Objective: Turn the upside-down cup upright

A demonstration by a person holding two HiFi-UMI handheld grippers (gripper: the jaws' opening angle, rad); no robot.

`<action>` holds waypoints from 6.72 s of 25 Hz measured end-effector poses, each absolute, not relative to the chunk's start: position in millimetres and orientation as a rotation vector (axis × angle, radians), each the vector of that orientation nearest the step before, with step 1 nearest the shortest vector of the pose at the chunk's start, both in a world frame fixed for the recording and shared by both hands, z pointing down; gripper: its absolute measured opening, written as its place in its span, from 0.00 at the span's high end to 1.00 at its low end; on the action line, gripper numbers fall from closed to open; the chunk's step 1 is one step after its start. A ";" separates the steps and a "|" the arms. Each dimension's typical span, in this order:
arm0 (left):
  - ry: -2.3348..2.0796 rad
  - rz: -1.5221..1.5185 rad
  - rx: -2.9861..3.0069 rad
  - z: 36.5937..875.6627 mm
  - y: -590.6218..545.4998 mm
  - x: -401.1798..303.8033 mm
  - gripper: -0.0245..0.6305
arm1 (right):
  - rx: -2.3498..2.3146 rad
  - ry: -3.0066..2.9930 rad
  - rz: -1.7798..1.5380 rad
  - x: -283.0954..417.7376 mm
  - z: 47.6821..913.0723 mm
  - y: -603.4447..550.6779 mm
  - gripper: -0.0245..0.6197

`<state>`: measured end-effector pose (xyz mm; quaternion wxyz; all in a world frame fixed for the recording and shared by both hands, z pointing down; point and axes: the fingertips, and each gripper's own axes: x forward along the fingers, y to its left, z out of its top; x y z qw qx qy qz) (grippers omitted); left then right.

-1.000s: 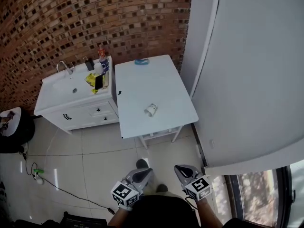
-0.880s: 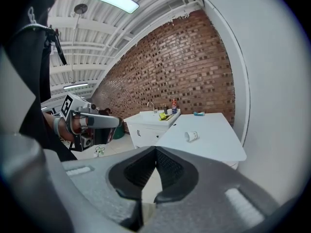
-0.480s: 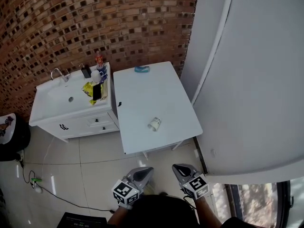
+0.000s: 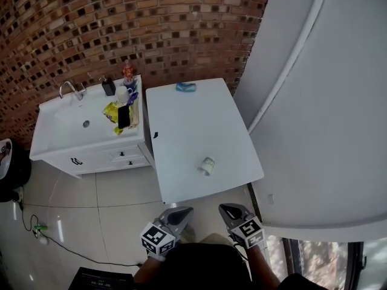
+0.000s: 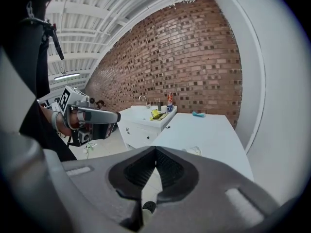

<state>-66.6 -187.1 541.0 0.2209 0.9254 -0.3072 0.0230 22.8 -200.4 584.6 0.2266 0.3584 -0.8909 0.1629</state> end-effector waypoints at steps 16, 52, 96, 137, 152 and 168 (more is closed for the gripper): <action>-0.914 0.131 2.505 563.5 -242.6 -90.1 0.94 | 0.772 -2.294 0.268 14.9 639.1 -275.8 0.97; -1.581 0.013 2.049 575.7 -297.7 -116.8 0.94 | -0.732 -1.398 -0.952 8.6 859.2 -357.4 0.37; -1.514 0.091 2.102 572.9 -305.2 -98.3 0.94 | -0.055 -2.440 0.306 -38.4 773.9 -391.3 0.43; -1.048 0.053 2.486 553.5 -249.4 -79.0 0.94 | 0.739 -2.515 0.353 5.3 665.4 -291.0 0.47; -0.963 0.051 2.558 549.0 -174.8 -56.1 0.94 | 0.889 -2.645 0.265 10.7 585.8 -195.9 0.97; -0.952 0.138 2.581 549.2 -13.6 37.9 0.94 | 0.898 -2.737 0.263 86.7 566.2 -34.3 0.97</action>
